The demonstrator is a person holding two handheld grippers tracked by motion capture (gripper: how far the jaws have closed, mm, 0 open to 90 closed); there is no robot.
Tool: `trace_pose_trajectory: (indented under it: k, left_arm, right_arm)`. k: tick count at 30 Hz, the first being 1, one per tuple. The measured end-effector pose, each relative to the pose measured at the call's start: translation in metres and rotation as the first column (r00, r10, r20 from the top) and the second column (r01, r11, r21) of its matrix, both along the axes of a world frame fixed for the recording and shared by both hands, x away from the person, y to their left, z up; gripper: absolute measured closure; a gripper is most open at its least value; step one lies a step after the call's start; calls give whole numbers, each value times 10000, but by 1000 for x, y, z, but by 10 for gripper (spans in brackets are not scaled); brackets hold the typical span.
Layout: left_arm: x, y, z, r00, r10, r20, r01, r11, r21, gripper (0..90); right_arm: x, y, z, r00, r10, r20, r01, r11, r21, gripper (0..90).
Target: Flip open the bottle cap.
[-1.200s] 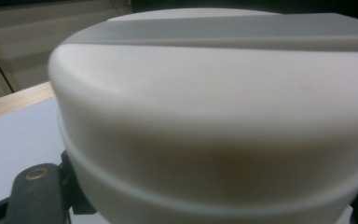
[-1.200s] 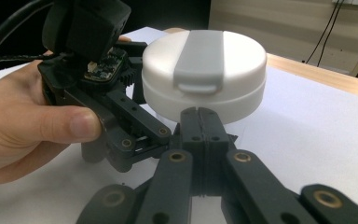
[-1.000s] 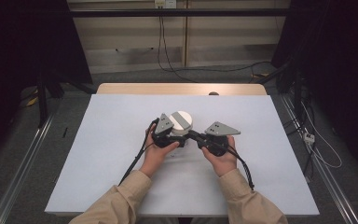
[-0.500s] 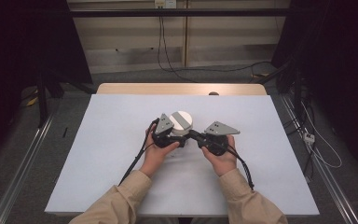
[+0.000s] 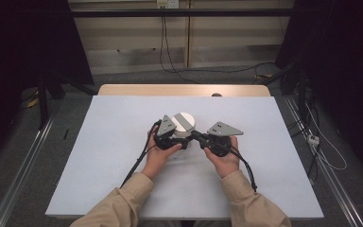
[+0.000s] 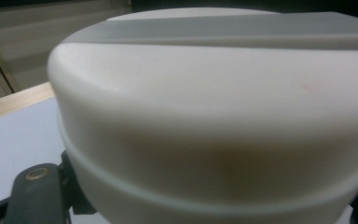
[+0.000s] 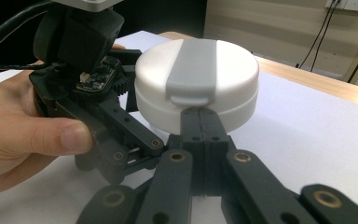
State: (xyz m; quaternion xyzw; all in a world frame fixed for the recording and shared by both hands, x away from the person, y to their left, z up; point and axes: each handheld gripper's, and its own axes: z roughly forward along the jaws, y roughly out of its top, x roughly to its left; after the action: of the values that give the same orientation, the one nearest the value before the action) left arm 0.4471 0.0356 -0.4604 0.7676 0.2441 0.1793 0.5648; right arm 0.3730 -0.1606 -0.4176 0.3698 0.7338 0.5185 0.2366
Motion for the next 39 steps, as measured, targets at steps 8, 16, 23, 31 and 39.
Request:
trace_pose_trajectory:
  k: [8,16,23,31,39]
  left_arm:
    - [0,0,0,10000,-2,13,2,10000,-1,185]
    - [0,0,0,10000,-7,10,7,10000,8,185]
    - [0,0,0,10000,-5,25,5,10000,19,186]
    - [-1,-1,0,10000,-7,20,7,10000,45,186]
    - [0,0,0,10000,-17,25,17,9999,112,186]
  right_arm:
    - [0,0,1,10000,42,73,-42,10000,18,900]
    - [0,0,1,9999,68,90,-68,10000,11,900]
    - [0,1,2,9999,73,89,-73,10000,41,900]
    - [-1,1,4,9998,137,163,-138,9999,88,900]
    - [-1,2,6,9997,166,205,-169,9998,129,900]
